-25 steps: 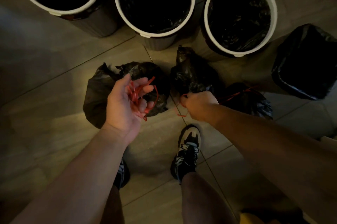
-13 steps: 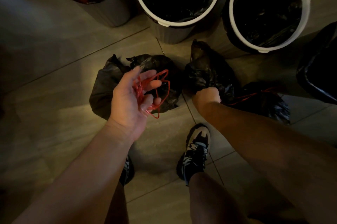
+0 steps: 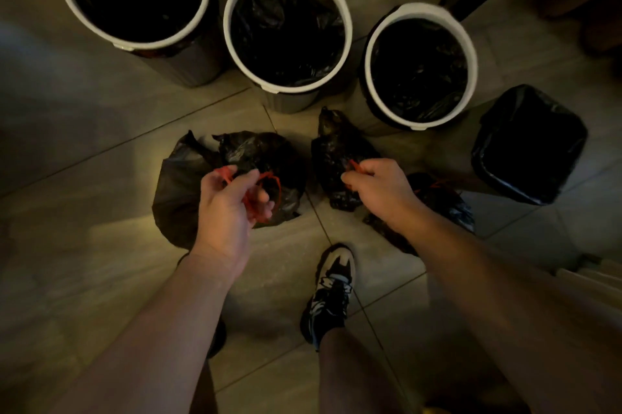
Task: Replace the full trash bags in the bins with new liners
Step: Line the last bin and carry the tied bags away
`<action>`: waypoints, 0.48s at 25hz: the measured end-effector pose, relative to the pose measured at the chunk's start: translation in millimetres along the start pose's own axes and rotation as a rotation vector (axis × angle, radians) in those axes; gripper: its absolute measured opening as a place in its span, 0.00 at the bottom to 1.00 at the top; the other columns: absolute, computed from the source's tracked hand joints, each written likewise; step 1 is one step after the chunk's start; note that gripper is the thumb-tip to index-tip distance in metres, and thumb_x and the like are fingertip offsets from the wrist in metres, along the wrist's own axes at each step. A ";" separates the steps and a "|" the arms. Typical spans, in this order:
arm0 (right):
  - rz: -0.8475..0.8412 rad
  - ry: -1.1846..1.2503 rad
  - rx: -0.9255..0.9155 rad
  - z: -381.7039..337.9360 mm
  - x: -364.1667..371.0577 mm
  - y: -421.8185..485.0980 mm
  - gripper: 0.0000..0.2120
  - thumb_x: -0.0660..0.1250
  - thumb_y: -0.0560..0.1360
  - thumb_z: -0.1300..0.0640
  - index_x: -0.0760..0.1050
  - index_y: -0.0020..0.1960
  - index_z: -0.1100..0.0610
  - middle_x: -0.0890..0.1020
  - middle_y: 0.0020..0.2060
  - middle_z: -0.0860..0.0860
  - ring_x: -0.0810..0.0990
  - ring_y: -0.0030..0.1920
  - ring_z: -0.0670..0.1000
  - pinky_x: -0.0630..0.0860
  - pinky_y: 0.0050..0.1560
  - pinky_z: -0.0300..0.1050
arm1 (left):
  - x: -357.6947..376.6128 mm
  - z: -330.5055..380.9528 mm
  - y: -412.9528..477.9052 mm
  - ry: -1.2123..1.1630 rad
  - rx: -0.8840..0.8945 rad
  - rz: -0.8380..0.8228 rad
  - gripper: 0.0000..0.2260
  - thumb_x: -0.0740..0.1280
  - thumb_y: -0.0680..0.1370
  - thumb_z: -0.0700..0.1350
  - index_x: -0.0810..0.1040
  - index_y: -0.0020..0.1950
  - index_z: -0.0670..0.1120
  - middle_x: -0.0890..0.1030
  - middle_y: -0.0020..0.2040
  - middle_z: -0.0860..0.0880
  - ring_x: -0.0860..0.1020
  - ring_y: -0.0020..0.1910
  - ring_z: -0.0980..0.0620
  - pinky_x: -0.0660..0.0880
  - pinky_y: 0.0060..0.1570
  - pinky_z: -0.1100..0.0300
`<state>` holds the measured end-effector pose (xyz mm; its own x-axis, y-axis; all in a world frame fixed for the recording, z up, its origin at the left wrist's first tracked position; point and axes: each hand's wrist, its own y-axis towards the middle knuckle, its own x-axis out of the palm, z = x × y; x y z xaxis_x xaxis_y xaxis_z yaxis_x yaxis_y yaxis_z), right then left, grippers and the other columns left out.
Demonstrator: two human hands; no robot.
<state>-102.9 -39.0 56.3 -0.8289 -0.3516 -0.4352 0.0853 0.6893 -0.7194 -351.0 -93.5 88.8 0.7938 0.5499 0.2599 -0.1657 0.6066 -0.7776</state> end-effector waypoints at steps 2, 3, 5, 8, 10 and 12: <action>0.038 0.160 0.012 -13.1 -12.5 -18.1 0.14 0.72 0.79 0.51 0.80 0.37 0.58 0.80 0.27 0.45 0.79 0.29 0.40 0.74 0.29 0.31 | 10.3 6.4 -9.4 0.094 0.020 0.012 0.20 0.71 0.78 0.53 0.70 0.66 0.52 0.81 0.34 0.50 0.80 0.31 0.52 0.79 0.34 0.55; 0.064 0.221 0.003 -18.3 -15.7 -26.3 0.15 0.72 0.79 0.51 0.80 0.38 0.58 0.80 0.28 0.45 0.80 0.31 0.40 0.75 0.30 0.30 | 15.3 10.1 -14.7 0.197 0.028 0.033 0.21 0.70 0.77 0.58 0.68 0.65 0.53 0.81 0.35 0.50 0.79 0.30 0.52 0.78 0.34 0.54; 0.112 0.272 -0.047 -30.0 -17.8 -43.4 0.14 0.70 0.80 0.49 0.79 0.39 0.56 0.81 0.28 0.46 0.82 0.32 0.41 0.75 0.32 0.29 | 23.8 20.4 -25.4 0.481 0.052 0.124 0.21 0.65 0.75 0.69 0.67 0.59 0.57 0.81 0.41 0.48 0.81 0.35 0.51 0.80 0.39 0.49; 0.075 0.279 -0.096 -43.3 -6.4 -63.4 0.04 0.70 0.80 0.50 0.81 0.48 0.49 0.85 0.36 0.47 0.84 0.36 0.43 0.82 0.40 0.39 | 30.3 36.6 -39.8 0.574 0.021 0.150 0.23 0.57 0.74 0.76 0.72 0.58 0.62 0.82 0.47 0.47 0.83 0.47 0.45 0.80 0.48 0.45; 0.013 0.248 -0.107 -51.3 8.0 -75.5 0.07 0.70 0.79 0.53 0.78 0.55 0.42 0.86 0.44 0.47 0.86 0.42 0.44 0.86 0.47 0.49 | 34.9 44.2 -49.9 0.430 -0.085 -0.025 0.30 0.53 0.76 0.76 0.79 0.63 0.58 0.86 0.45 0.45 0.85 0.47 0.43 0.78 0.49 0.45; -0.039 0.148 -0.134 -57.5 24.5 -86.4 0.10 0.68 0.79 0.52 0.76 0.58 0.39 0.86 0.48 0.46 0.86 0.44 0.44 0.85 0.47 0.50 | 39.7 45.3 -57.2 0.364 -0.146 -0.158 0.36 0.51 0.76 0.76 0.80 0.67 0.53 0.88 0.51 0.42 0.86 0.53 0.42 0.78 0.53 0.45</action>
<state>-162.4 -70.7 138.9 -0.9030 -0.2897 -0.3173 -0.0146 0.7586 -0.6514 -336.5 -80.3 169.6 0.9620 0.2019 0.1837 0.0388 0.5649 -0.8242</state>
